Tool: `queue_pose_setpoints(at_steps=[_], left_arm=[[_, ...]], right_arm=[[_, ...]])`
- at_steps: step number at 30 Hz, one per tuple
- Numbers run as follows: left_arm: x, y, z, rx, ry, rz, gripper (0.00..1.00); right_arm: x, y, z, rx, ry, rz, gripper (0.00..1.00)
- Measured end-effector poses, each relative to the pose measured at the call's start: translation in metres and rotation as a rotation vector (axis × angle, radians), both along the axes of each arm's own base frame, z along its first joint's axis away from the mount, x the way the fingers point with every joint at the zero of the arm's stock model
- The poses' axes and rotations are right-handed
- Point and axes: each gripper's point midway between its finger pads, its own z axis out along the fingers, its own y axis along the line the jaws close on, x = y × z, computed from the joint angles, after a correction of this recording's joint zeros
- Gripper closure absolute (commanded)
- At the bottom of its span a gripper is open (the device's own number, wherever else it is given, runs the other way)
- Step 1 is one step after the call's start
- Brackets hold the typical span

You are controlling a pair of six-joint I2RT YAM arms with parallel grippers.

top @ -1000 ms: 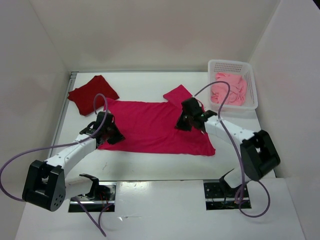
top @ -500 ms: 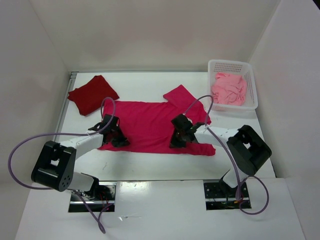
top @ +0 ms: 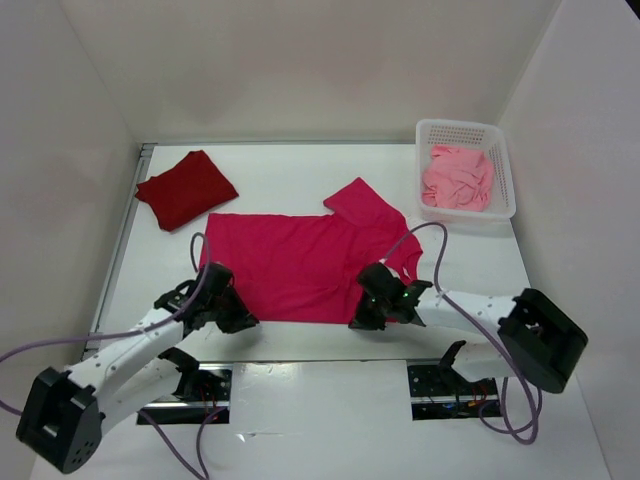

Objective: Fold and stack the t-shirts
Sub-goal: Fold the flattened tshirt in 1/3 of the way, then grap the side of the flattened tshirt furthest away from the robot with both arms

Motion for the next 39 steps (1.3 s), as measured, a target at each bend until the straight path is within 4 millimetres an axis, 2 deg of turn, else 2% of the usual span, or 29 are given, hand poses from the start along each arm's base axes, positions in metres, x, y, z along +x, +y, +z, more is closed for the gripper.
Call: queue_pose_setpoints(at_steps=[2, 4, 7, 9, 10, 11, 12, 15, 17, 19, 22, 25, 28, 30, 32, 36, 39], left_arm=[[-0.009, -0.002, 0.008, -0.014, -0.011, 0.001, 0.79], [-0.010, 0.002, 0.016, -0.015, -0.029, 0.032, 0.79], [0.004, 0.009, 0.038, 0.034, -0.055, 0.051, 0.79], [0.032, 0.013, 0.066, 0.079, -0.112, 0.058, 0.82], [0.053, 0.014, 0.082, 0.099, -0.159, 0.061, 0.84], [0.077, 0.016, 0.100, 0.114, -0.217, 0.074, 0.92], [0.105, 0.019, 0.117, 0.131, -0.281, 0.083, 0.95], [0.177, 0.047, 0.141, 0.189, -0.389, 0.154, 0.99], [0.214, 0.074, 0.130, 0.241, -0.393, 0.197, 0.99], [0.234, 0.099, 0.102, 0.286, -0.342, 0.222, 0.98], [0.242, 0.127, 0.054, 0.343, -0.232, 0.223, 0.97], [0.250, 0.137, 0.029, 0.373, -0.175, 0.195, 0.90], [0.265, 0.141, 0.021, 0.384, -0.174, 0.177, 0.78], [0.276, 0.143, 0.020, 0.387, -0.190, 0.179, 0.74], [0.284, 0.145, 0.019, 0.389, -0.199, 0.181, 0.63], [0.297, 0.153, 0.014, 0.405, -0.209, 0.184, 0.55], [0.300, 0.160, 0.005, 0.416, -0.194, 0.194, 0.55]], right_arm=[[-0.017, -0.009, -0.001, -0.001, 0.021, 0.009, 1.00], [-0.030, -0.017, 0.002, -0.003, 0.042, 0.011, 0.96], [-0.032, -0.021, 0.016, -0.008, 0.039, 0.012, 0.87], [-0.019, -0.014, 0.038, 0.001, 0.014, 0.014, 0.86], [-0.005, -0.008, 0.052, 0.017, -0.016, 0.016, 0.86], [0.011, -0.002, 0.067, 0.038, -0.049, 0.010, 0.90], [0.031, 0.002, 0.081, 0.053, -0.086, -0.002, 0.95], [0.084, 0.005, 0.115, 0.062, -0.191, -0.028, 1.00], [0.110, 0.005, 0.129, 0.056, -0.237, -0.030, 1.00], [0.130, 0.005, 0.137, 0.049, -0.273, -0.025, 1.00], [0.144, 0.003, 0.139, 0.035, -0.300, -0.010, 1.00], [0.147, 0.001, 0.131, 0.015, -0.293, 0.015, 1.00], [0.148, 0.002, 0.118, -0.005, -0.266, 0.037, 1.00], [0.148, 0.003, 0.108, -0.017, -0.245, 0.050, 1.00], [0.148, 0.003, 0.103, -0.025, -0.233, 0.059, 1.00], [0.158, 0.005, 0.104, -0.029, -0.241, 0.066, 0.98], [0.169, 0.005, 0.111, -0.024, -0.264, 0.060, 0.97]])
